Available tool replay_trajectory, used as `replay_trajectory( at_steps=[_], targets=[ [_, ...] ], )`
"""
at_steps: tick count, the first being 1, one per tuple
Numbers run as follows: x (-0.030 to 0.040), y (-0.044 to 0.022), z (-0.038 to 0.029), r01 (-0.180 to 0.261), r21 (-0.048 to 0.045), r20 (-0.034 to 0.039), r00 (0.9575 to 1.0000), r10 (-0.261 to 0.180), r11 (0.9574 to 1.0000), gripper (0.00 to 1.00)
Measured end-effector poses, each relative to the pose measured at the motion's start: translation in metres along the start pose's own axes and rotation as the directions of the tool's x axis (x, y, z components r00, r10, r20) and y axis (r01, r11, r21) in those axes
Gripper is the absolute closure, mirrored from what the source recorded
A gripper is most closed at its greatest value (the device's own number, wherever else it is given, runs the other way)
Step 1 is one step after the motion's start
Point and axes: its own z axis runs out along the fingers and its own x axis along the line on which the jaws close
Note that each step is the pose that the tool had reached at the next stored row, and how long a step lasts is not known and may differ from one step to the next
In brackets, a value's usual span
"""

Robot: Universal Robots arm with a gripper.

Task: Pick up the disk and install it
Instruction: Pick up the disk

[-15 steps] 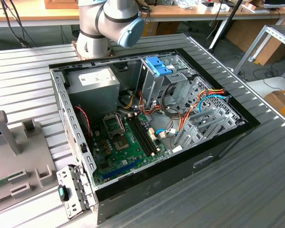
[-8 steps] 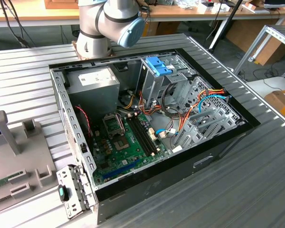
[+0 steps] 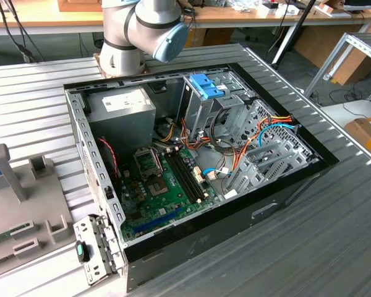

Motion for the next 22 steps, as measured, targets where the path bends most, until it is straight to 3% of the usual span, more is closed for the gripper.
replay_trajectory(
  at_steps=[13, 14, 20, 22],
  targets=[
    [0.0000, 0.0000, -0.0011, -0.001, -0.0003, -0.0001, 1.0000, 0.001, 1.0000, 0.64],
    [-0.0001, 0.0000, -0.0049, -0.001, 0.0000, 0.0001, 1.0000, 0.001, 1.0000, 0.64],
    [-0.0015, 0.0000, -0.0531, -0.001, 0.0000, 0.0001, 1.0000, 0.001, 1.0000, 0.64],
    [-0.0017, 0.0000, -0.0623, -0.001, 0.0001, 0.0001, 1.0000, 0.001, 1.0000, 0.64]
  ],
)
